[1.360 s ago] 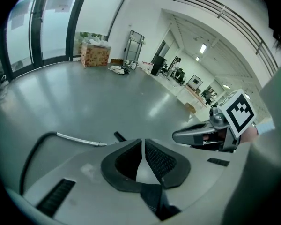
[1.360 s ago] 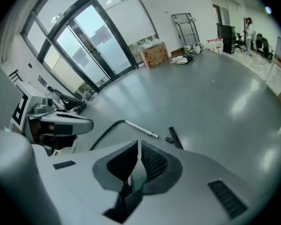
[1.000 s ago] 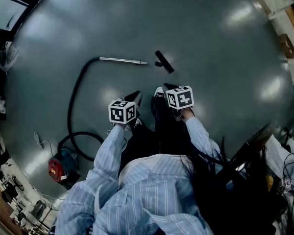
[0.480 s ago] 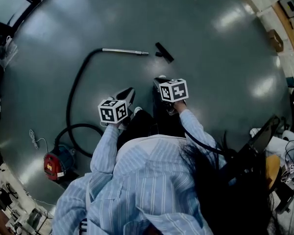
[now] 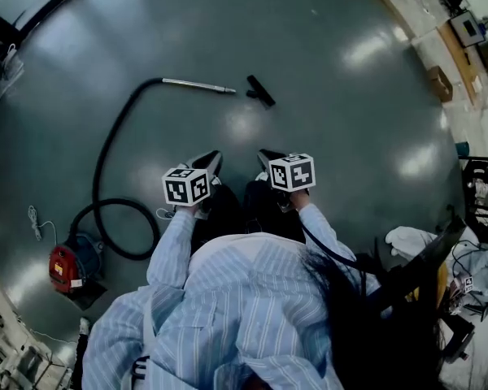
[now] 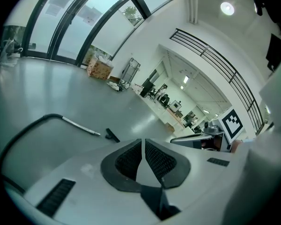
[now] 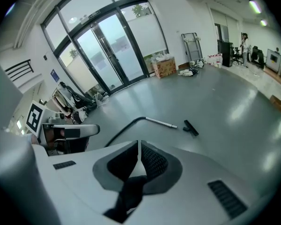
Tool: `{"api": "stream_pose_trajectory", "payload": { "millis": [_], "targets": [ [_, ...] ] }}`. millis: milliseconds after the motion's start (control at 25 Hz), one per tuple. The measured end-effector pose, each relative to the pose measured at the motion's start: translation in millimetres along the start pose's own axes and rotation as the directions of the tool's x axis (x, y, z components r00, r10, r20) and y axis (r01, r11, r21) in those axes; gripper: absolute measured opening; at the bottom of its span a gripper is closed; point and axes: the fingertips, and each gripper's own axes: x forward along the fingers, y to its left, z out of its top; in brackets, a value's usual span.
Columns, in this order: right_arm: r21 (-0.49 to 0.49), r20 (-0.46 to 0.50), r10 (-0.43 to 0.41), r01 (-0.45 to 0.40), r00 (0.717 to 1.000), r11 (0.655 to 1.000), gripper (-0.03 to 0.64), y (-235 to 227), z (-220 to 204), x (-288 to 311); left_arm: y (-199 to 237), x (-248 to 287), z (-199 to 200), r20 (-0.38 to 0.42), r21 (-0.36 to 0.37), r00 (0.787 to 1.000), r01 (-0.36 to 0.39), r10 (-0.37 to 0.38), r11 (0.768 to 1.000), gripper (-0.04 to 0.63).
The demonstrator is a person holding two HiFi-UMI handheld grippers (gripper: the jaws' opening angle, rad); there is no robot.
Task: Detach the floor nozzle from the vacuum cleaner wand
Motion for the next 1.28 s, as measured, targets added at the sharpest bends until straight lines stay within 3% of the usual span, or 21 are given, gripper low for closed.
{"api": "stream_pose_trajectory", "payload": {
  "millis": [360, 640, 800, 960, 1280],
  "targets": [
    [-0.078, -0.004, 0.07, -0.07, 0.998, 0.995, 0.028, 12.4, -68.6, -53.2, -71.8, -11.0, -56.3, 0.013, 0.008, 1.0, -0.018, 0.018, 1.0, 0.028],
    [-0.166, -0.04, 0.063, -0.069, 0.997, 0.984, 0.028, -30.9, -161.0, -129.8, -170.5, 2.2, -122.4, 0.092, -0.051, 0.995, -0.027, 0.032, 0.998, 0.028],
    [-0.15, -0.039, 0.056, -0.061, 0.998, 0.987, 0.028, -53.2, -196.6, -157.5, -215.1, 2.5, -168.7, 0.031, -0.015, 0.999, -0.031, 0.031, 0.999, 0.028],
    [-0.098, -0.02, 0.081, -0.083, 0.997, 0.992, 0.028, -56.9, -214.9, -165.8, -228.7, -6.5, -191.3, -0.015, 0.059, 0.998, -0.065, 0.066, 0.996, 0.028],
    [-0.088, -0.016, 0.089, -0.09, 0.996, 0.992, 0.028, -39.1, -239.7, -152.6, -215.0, -25.4, -203.7, 0.006, 0.089, 0.997, -0.077, 0.077, 0.993, 0.028]
  ]
}}
